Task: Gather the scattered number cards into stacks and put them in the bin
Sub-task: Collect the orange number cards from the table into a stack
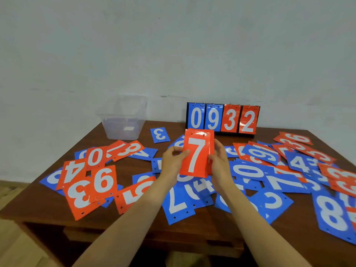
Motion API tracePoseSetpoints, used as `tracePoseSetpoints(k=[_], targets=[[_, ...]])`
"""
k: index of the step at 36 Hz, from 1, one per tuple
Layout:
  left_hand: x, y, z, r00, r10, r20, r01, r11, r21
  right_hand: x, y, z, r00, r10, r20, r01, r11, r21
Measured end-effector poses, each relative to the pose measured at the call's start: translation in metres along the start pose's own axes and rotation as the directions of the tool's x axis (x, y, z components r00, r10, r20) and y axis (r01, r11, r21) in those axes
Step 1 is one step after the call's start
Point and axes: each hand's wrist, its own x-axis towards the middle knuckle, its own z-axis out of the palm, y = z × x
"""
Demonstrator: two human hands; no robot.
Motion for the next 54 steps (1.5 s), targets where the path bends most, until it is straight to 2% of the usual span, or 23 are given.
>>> tracePoseSetpoints(k=[11, 16, 18, 20, 21, 24, 26, 28, 35, 39, 42, 45, 50, 54], targets=[[-0.013, -0.005, -0.017, 0.993, 0.102, -0.055, -0.093, 0.986, 0.136, -0.003, 0.02, 0.006, 0.995, 0.052, 0.082, -0.049, 0.998, -0.045], [-0.005, -0.004, -0.05, 0.999, 0.001, -0.042, 0.005, 0.991, 0.132, -0.004, 0.027, 0.025, 0.991, 0.076, 0.114, -0.074, 0.997, -0.019], [0.0, 0.0, -0.07, 1.0, -0.012, 0.0, 0.011, 0.97, 0.243, -0.003, 0.03, 0.032, 0.991, 0.09, 0.103, -0.089, 0.996, -0.014], [0.005, 0.003, -0.093, 0.996, -0.067, 0.056, 0.035, 0.895, 0.444, -0.001, 0.032, 0.036, 0.991, 0.098, 0.091, -0.096, 0.995, -0.022], [0.006, 0.004, -0.105, 0.993, -0.098, 0.07, 0.041, 0.825, 0.564, -0.001, 0.034, 0.037, 0.991, 0.101, 0.089, -0.099, 0.995, -0.024], [0.006, 0.004, -0.131, 0.974, -0.211, 0.082, 0.034, 0.494, 0.869, 0.001, 0.038, 0.041, 0.989, 0.125, 0.083, -0.123, 0.992, -0.03], [0.003, 0.001, -0.139, 0.945, -0.317, 0.077, 0.033, 0.329, 0.944, 0.002, 0.041, 0.045, 0.985, 0.15, 0.082, -0.149, 0.989, -0.017], [0.003, -0.004, -0.142, 0.925, -0.373, 0.075, 0.038, 0.286, 0.957, 0.002, 0.042, 0.048, 0.984, 0.16, 0.079, -0.16, 0.987, -0.008], [0.008, -0.007, -0.141, 0.937, -0.336, 0.091, 0.009, 0.285, 0.958, 0.001, 0.044, 0.049, 0.98, 0.182, 0.083, -0.181, 0.983, -0.022], [0.013, 0.001, -0.138, 0.966, -0.231, 0.116, -0.019, 0.383, 0.923, 0.003, 0.041, 0.043, 0.987, 0.152, 0.051, -0.149, 0.987, -0.059], [0.014, 0.015, -0.134, 0.981, -0.123, 0.152, -0.072, 0.491, 0.868, 0.006, 0.036, 0.037, 0.989, 0.144, 0.031, -0.142, 0.989, -0.051], [0.016, 0.031, -0.126, 0.987, 0.03, 0.161, -0.151, 0.546, 0.824, 0.01, 0.029, 0.03, 0.99, 0.139, 0.005, -0.139, 0.99, -0.032], [0.016, 0.05, -0.104, 0.94, 0.316, 0.125, -0.278, 0.504, 0.818, 0.012, 0.024, 0.017, 0.992, 0.128, -0.022, -0.128, 0.992, -0.019], [0.014, 0.052, -0.088, 0.897, 0.422, 0.131, -0.352, 0.504, 0.788, 0.012, 0.021, 0.005, 0.991, 0.123, -0.047, -0.124, 0.992, -0.028]])
